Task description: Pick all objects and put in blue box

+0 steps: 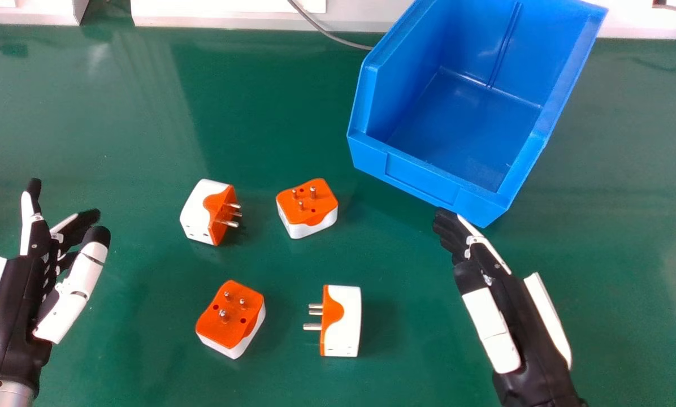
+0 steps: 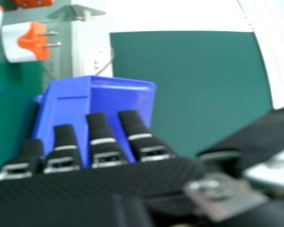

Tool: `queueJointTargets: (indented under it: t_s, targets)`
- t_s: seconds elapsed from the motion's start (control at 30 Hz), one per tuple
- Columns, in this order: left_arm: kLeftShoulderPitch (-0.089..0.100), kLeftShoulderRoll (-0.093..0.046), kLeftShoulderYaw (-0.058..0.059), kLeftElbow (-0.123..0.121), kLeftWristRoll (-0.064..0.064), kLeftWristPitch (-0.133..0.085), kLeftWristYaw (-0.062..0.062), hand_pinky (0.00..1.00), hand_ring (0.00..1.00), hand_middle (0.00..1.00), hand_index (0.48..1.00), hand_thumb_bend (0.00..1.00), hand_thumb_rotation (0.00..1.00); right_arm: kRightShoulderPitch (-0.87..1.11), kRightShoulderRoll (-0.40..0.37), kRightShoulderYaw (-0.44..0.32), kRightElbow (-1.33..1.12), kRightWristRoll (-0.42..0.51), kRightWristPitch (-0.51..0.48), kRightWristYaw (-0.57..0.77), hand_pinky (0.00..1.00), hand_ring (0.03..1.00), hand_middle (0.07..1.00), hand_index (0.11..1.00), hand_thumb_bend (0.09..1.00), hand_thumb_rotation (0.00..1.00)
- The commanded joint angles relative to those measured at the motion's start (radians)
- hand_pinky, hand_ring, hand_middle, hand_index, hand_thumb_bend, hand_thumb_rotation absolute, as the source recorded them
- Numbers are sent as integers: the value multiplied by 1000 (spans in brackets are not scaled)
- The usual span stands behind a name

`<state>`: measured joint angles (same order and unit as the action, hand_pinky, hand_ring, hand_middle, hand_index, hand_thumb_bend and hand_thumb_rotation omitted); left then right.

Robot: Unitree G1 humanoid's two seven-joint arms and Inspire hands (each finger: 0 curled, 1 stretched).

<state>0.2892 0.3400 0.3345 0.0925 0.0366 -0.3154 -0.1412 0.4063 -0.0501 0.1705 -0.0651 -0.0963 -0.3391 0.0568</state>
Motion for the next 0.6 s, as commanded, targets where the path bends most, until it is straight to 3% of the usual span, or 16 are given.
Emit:
queueJointTargets:
  t_s: [0.0, 0.07, 0.17, 0.33, 0.47, 0.57]
  targets:
    - [10, 34, -4, -25, -4, -5, -24, 988, 991, 993, 989, 490, 771, -1, -6, -2, -16, -5, -14, 0, 939, 923, 899, 888, 664, 1000]
    - [5, 47, -7, -10, -7, -22, -44, 996, 998, 998, 997, 533, 779, -3, -7, -3, -17, -5, -12, -1, 931, 920, 899, 887, 668, 1000]
    - [-4, 59, -11, 4, -6, -36, -59, 1000, 1000, 1000, 1000, 567, 747, -5, -9, -4, -20, -10, -6, -4, 936, 922, 897, 885, 668, 1000]
    - [-14, 62, -14, 14, 3, -38, -54, 1000, 1000, 1000, 1000, 588, 730, -8, -14, -6, -20, -7, -6, -1, 945, 928, 901, 886, 668, 1000]
    - [-18, 62, -15, 15, -5, -44, -60, 1000, 1000, 1000, 1000, 570, 727, -11, -21, -6, -26, -2, 3, 8, 940, 929, 906, 890, 680, 1000]
    - [-16, 57, -16, 8, 1, -42, -52, 1000, 1000, 1000, 1000, 563, 738, -26, -59, -1, -18, -44, -19, 23, 922, 932, 924, 910, 630, 1000]
